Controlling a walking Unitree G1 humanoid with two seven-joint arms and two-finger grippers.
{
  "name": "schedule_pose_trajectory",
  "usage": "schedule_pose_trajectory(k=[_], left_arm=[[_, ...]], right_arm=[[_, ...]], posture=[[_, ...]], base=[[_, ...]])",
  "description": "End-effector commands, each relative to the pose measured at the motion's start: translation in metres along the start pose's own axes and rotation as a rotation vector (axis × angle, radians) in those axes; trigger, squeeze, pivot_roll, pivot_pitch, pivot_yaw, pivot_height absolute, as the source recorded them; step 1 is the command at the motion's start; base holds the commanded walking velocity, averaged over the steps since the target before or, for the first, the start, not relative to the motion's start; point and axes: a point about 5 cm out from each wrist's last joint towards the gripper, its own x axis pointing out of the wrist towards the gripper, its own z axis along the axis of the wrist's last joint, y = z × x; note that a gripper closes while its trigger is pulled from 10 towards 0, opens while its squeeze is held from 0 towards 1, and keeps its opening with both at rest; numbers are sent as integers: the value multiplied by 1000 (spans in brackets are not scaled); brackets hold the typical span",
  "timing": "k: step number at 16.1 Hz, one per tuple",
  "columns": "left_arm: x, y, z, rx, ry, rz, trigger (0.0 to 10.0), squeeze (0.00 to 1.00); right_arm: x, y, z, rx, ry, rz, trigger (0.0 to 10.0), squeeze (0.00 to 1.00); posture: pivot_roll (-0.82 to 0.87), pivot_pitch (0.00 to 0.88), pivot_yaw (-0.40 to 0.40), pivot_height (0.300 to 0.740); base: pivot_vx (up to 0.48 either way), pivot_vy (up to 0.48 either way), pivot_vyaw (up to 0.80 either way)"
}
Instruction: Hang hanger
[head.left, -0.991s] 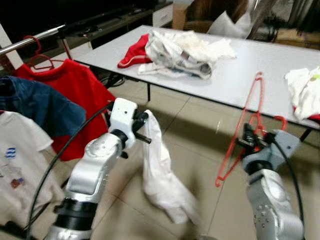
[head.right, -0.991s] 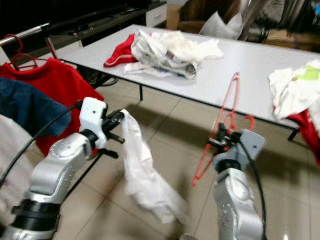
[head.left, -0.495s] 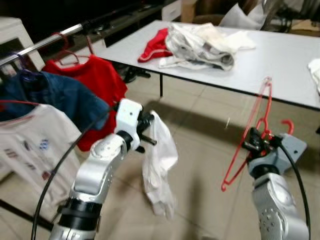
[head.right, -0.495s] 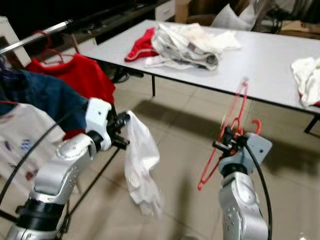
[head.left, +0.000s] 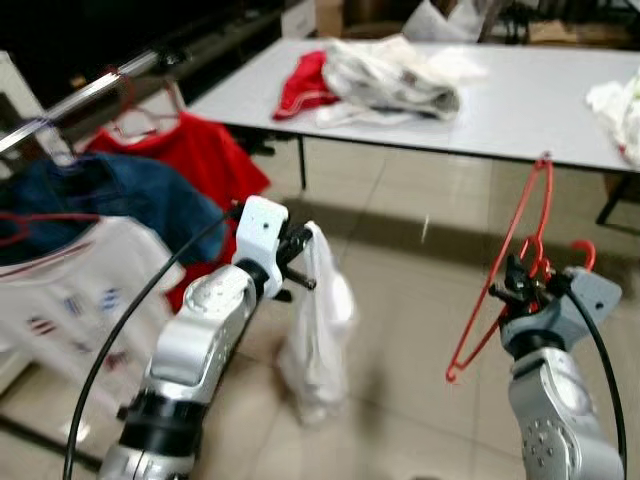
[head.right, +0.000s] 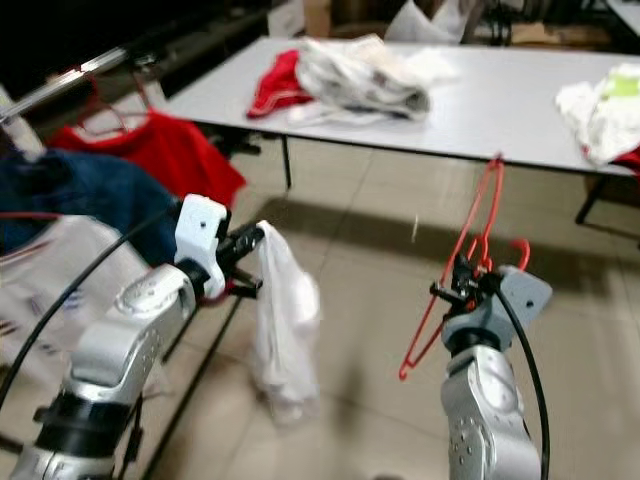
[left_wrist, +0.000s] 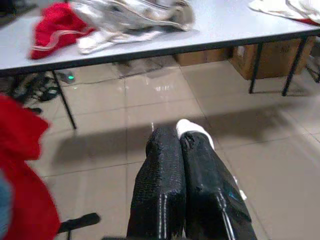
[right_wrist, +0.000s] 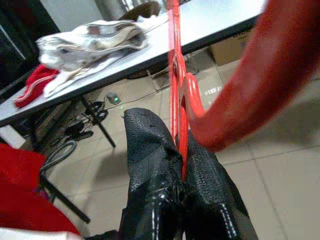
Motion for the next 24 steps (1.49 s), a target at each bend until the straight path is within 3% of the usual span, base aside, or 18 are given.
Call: schedule_pose_trajectory(k=[1,5,11,13,16,24], left_arm=[[-4,9,3,14,-9,29,10000,0],[-4,12,10,-5,-52,64,10000,0],[-2,11,8,-8,-35,50,10000,0],[-3,11,7,-15,-20,71,10000,0],[-5,14,7,3,-29,79,10000,0],[-6,16,7,2,-29,93,10000,0]], right_arm=[[0,7,0,16,-3,21,10000,0],[1,8,-1,19,2,19,10000,0],[1,9,-1,-34,19,39,10000,0],[1,8,-5,-33,74,47,10000,0],[1,11,-1,-34,31,71,10000,0],[1,11,-1,-63,41,86,10000,0]], posture=[[-195,0,94,719],[-192,0,96,719],[-195,0,103,719],[-194,0,102,719],[-190,0,95,719],[-192,0,87,719]], base=[[0,405,0],[0,0,0],[0,0,0],[0,0,0],[0,0,0],[132,0,0]])
